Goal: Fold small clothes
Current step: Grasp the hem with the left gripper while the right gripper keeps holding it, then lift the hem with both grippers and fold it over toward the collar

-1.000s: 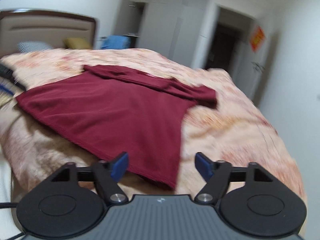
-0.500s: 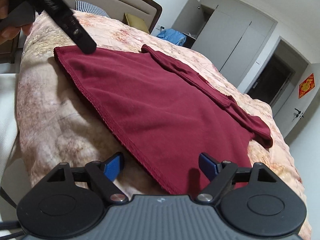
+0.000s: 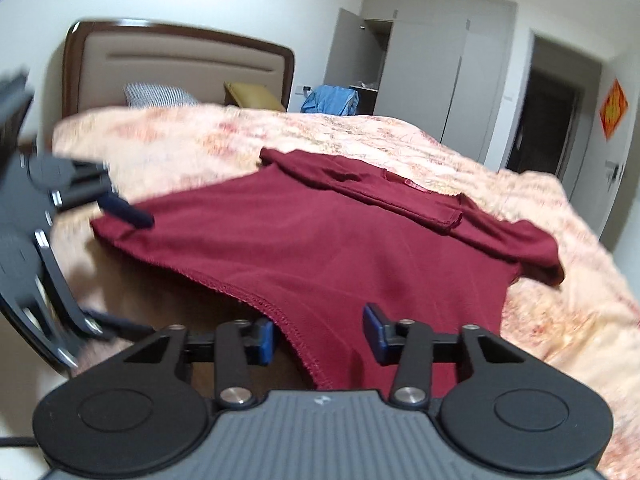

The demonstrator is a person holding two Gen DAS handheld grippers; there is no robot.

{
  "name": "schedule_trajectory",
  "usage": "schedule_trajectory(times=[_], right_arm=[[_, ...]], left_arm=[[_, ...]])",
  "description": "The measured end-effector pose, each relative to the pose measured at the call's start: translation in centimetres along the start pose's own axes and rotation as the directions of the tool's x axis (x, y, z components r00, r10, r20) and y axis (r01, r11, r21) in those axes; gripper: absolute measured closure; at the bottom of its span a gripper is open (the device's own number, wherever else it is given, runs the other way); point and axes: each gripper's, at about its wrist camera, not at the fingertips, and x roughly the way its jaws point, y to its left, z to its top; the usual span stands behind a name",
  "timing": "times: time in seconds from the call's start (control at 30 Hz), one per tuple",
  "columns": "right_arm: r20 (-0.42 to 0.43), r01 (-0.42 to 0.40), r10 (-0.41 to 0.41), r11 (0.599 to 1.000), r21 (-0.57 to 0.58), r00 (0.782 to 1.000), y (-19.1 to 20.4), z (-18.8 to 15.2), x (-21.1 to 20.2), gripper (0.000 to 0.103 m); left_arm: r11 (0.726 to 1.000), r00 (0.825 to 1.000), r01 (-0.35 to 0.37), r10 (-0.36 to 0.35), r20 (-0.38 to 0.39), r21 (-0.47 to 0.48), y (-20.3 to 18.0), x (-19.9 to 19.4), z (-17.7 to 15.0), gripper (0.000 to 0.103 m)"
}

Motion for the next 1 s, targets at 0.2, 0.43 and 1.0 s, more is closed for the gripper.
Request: schedule_trajectory(times=[0.2, 0.43, 1.0], right_arm=[[0.005, -0.015, 0.015, 0.997, 0.08, 1.0, -1.4, 0.6, -0.2, 0.061], [-0.008, 0.019, -0.018, 0.999, 0.038, 1.0, -0.5, -0.9, -0.3, 0.042], [0.042, 0.346, -0.366, 0.831, -0.435, 0.93, 3.1, -6.5, -1.8, 0.062]], left_arm=[[0.994, 0.997, -0.07, 0.071, 0.007, -0.088, 3.5, -0.3, 0.0, 0.018], [0.976, 0.99, -0.083, 0.104, 0.095, -0.202, 6.4, -3.0, -1.3, 0.056], [0.974, 0.985, -0.03, 0.067, 0.157, -0.224, 6.8, -3.1, 0.2, 0.097]])
